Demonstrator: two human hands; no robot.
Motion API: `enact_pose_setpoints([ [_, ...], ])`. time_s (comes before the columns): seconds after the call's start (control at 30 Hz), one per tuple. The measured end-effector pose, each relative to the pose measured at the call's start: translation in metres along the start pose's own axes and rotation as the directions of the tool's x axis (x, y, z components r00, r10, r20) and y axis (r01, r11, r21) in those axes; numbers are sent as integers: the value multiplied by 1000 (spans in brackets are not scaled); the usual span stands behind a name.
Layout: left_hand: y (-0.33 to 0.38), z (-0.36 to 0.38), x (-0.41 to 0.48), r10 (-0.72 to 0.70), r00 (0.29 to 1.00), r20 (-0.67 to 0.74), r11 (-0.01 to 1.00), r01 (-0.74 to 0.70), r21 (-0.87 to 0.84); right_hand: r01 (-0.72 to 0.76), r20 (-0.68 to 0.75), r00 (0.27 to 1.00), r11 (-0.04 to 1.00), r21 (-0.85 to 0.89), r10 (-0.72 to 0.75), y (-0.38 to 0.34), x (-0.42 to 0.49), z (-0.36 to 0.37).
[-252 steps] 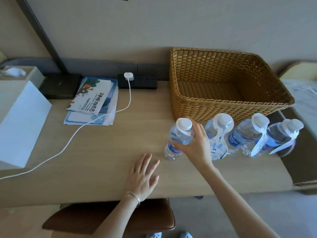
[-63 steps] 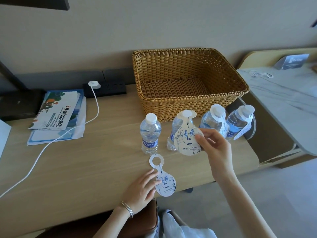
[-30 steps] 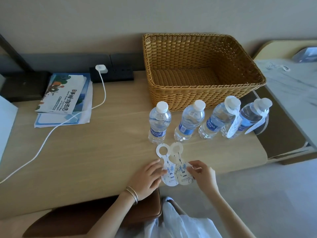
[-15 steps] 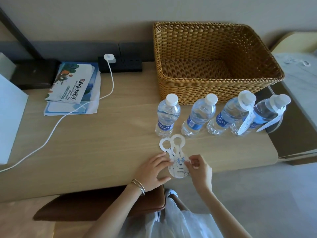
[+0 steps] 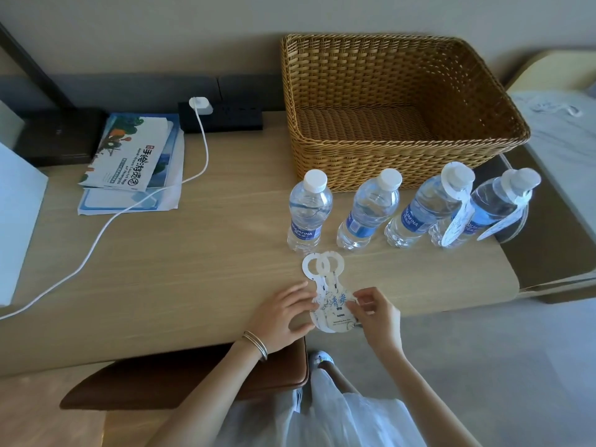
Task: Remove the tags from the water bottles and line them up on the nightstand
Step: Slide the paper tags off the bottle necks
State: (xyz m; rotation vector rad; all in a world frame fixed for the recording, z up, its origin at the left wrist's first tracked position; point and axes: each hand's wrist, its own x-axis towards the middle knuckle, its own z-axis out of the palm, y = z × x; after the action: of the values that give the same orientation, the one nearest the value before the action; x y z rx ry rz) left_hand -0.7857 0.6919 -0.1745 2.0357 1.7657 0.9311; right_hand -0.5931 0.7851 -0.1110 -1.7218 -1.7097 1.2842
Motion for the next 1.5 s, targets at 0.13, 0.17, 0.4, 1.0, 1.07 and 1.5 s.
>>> enact_pose_setpoints([
  [0.13,0,1,1,-6,1000,-3,1000,6,-12,24,36,999,996,-88,-21,-1,4,7],
  [0.17,0,1,1,-10,1000,-4,1000,9,-17,33,36,999,994,-107,-29,-1,4,8],
  [0.4,5,2,4,-140,990,-14,989,139,-44,64,47,997,977,-206,-56,2,3,15],
  [1.0,4,11,8,105,990,93,972,-122,203,114,-207,973,993,29,-106,-10,13,-38],
  [1.07,2,14,14,106,988,116,969,-129,210,121,-271,958,990,79,-96,-16,18,-64],
  [1.5,9,27,35,148,977,151,965,-176,193,13,-189,979,914,406,70,-53,63,-131],
])
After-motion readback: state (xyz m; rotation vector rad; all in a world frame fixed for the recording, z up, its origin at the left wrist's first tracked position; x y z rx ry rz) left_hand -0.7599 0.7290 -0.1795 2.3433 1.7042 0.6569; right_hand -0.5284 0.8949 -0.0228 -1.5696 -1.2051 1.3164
